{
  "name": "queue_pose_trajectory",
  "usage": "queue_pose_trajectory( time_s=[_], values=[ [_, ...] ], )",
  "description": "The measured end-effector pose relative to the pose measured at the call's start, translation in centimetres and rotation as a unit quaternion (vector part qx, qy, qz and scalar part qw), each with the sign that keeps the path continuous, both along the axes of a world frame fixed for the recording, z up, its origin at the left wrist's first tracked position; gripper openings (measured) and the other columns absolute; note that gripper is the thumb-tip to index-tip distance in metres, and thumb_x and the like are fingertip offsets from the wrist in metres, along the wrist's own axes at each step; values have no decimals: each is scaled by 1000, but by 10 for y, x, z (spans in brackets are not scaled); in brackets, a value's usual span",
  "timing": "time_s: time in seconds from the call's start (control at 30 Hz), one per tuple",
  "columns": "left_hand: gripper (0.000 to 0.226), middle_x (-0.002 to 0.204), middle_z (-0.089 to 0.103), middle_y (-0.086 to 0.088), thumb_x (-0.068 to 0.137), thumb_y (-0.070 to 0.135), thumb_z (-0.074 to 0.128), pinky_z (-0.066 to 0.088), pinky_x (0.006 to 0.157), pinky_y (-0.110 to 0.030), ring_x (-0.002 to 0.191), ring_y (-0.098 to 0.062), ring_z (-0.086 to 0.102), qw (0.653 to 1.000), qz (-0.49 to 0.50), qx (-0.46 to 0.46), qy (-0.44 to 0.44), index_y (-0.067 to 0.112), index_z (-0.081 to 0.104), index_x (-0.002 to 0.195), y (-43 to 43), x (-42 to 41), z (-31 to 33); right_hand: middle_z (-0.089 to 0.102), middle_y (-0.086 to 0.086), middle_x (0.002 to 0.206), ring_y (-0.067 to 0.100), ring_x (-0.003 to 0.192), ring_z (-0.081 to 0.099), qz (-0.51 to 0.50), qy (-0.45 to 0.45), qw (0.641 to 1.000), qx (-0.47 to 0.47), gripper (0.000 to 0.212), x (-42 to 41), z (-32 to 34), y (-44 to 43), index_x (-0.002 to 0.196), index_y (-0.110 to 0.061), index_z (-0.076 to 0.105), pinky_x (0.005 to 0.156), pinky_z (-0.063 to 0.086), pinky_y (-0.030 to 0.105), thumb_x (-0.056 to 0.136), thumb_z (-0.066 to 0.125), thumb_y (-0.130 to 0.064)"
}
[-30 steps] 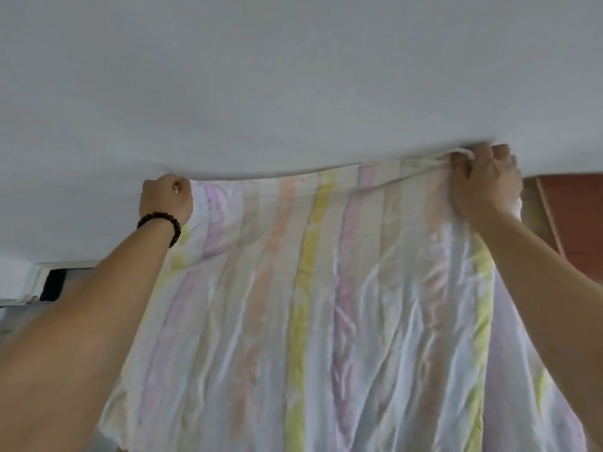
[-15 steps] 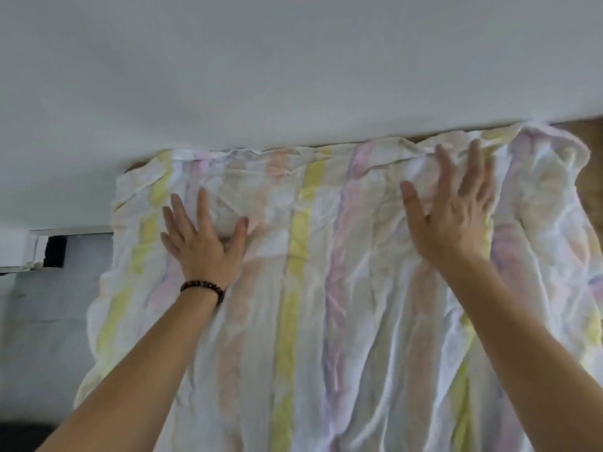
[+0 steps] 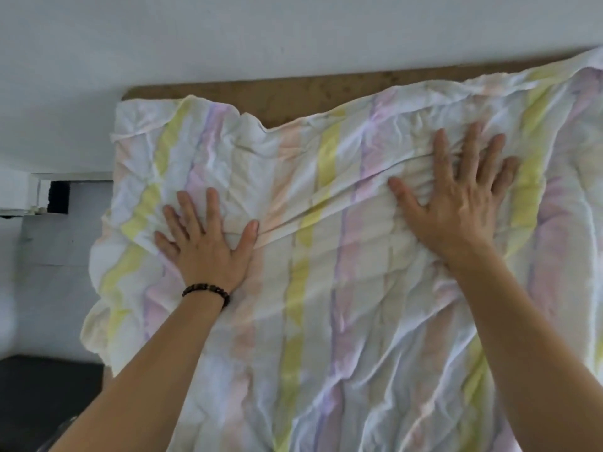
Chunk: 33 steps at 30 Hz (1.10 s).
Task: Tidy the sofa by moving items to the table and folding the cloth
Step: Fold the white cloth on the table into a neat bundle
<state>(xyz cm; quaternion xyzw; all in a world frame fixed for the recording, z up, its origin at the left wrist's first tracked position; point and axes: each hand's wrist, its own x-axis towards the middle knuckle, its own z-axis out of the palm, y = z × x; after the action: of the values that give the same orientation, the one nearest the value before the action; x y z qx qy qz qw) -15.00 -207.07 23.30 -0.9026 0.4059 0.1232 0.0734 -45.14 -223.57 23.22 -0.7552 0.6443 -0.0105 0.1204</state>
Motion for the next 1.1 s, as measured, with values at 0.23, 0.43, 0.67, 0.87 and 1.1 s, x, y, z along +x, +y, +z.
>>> queue_pose_trajectory(
  time_s=[0.23, 0.43, 0.67, 0.87, 1.1],
  values=[
    [91, 162, -13, -7, 80, 85, 22, -9, 115, -59, 149, -29, -14, 996, 39, -47, 70, 36, -2, 153, 14, -1, 18, -13, 6, 165, 34, 151, -15, -19, 12, 998, 61, 85, -9, 13, 33, 157, -34, 3, 120, -7, 57, 87, 22, -78],
    [52, 162, 14, -9, 101, 48, 29, 3, 117, -58, 149, -31, 5, 988, -5, -143, 51, 26, 31, 149, -60, 86, 24, 19, 16, 162, 38, 151, 11, 56, -108, 991, -56, 58, 67, 40, 25, 151, -25, 36, 120, 12, 55, 101, 30, -53],
    [58, 162, -1, -15, 100, 53, 24, 4, 118, -53, 149, -33, -5, 997, -15, -80, 10, 19, 34, 146, -116, 182, 8, 0, 12, 166, 41, 150, -4, 39, -11, 999, 18, 75, 144, -6, -27, 156, -37, 16, 119, -3, 58, 91, 27, -74],
    [72, 160, 3, -21, 94, 56, 31, 12, 115, -54, 148, -35, 2, 983, 116, -140, 1, 14, 23, 152, -117, 202, 12, 15, 22, 161, 41, 149, 11, -25, -44, 993, -109, 79, 149, -9, -23, 155, -24, 26, 120, 3, 53, 92, 40, -69],
    [78, 159, 11, -15, 91, 72, 24, 23, 111, -56, 148, -33, 8, 989, -106, -101, 7, 27, 16, 153, -86, 171, -2, 26, 16, 158, 34, 148, 19, 91, -18, 991, -93, 63, 149, -10, -30, 152, -27, 33, 121, 9, 54, 98, 31, -59]
  ],
)
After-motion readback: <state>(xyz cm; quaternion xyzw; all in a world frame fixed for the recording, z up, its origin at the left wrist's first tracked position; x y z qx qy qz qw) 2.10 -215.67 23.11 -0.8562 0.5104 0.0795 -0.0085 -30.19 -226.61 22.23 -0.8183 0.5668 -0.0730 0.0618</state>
